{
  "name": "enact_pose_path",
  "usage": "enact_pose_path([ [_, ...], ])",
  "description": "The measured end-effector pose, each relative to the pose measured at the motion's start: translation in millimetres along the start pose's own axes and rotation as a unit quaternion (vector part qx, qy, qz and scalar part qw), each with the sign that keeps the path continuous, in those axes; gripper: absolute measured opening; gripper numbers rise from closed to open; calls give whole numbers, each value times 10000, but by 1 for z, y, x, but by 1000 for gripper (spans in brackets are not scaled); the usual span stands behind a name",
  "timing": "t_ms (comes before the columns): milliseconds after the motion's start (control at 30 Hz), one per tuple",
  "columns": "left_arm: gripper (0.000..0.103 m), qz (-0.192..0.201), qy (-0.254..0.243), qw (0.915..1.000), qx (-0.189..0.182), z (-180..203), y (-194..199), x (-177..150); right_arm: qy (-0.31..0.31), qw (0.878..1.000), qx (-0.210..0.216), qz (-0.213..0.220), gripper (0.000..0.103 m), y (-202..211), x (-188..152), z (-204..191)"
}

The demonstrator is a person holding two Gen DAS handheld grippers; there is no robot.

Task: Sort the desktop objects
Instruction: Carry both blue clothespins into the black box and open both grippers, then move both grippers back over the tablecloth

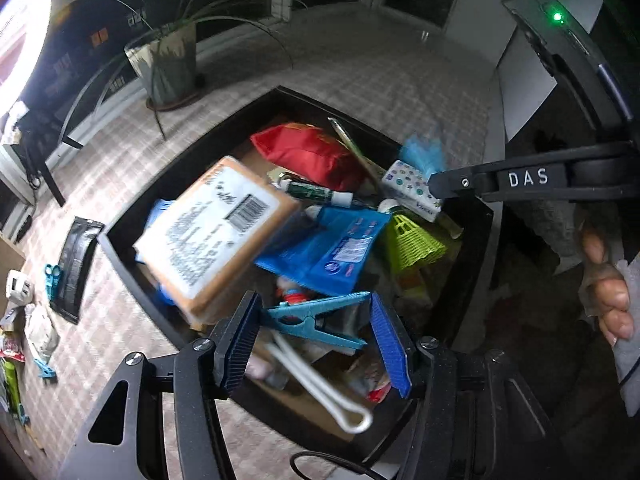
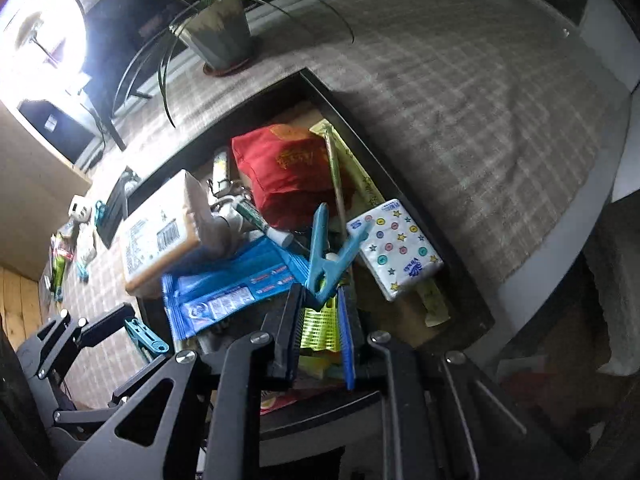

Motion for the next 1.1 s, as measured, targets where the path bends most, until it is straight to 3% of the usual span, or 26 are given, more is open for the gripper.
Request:
enact_pose_path([
  [100, 57, -5, 254, 9997, 74, -5, -2, 7, 62, 10000, 41, 10, 20, 1, 3, 5],
  [300, 57, -13, 807, 9967, 127, -31, 0, 9, 267, 9994, 161, 122, 37, 5, 12, 2],
  [500, 57, 54, 1297, 9905, 450, -80, 16, -2, 649, 9972, 266, 255, 44, 10, 24, -30],
  [733, 57, 119, 1832, 9807, 670, -152, 38, -36, 958, 9937, 465, 364, 45, 7, 33, -93],
  [900, 57, 161, 2219, 9712, 857, -210, 54, -69, 1236, 9902, 623, 155, 46, -2, 32, -153],
  [1100, 57, 195, 2847, 9510, 1190, -305, 81, -120, 1855, 9800, 690, 193, 48, -11, 34, -253],
])
Point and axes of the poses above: each gripper's, at about its wrist camera, not at the fingertips, and y roughly against the way its jaws point, z to its right, x to its top, the point moved 10 cm from there along -y, roughly the way its jaws point, and after that the axes turned 6 degrees about -z, right-handed, at the moved point
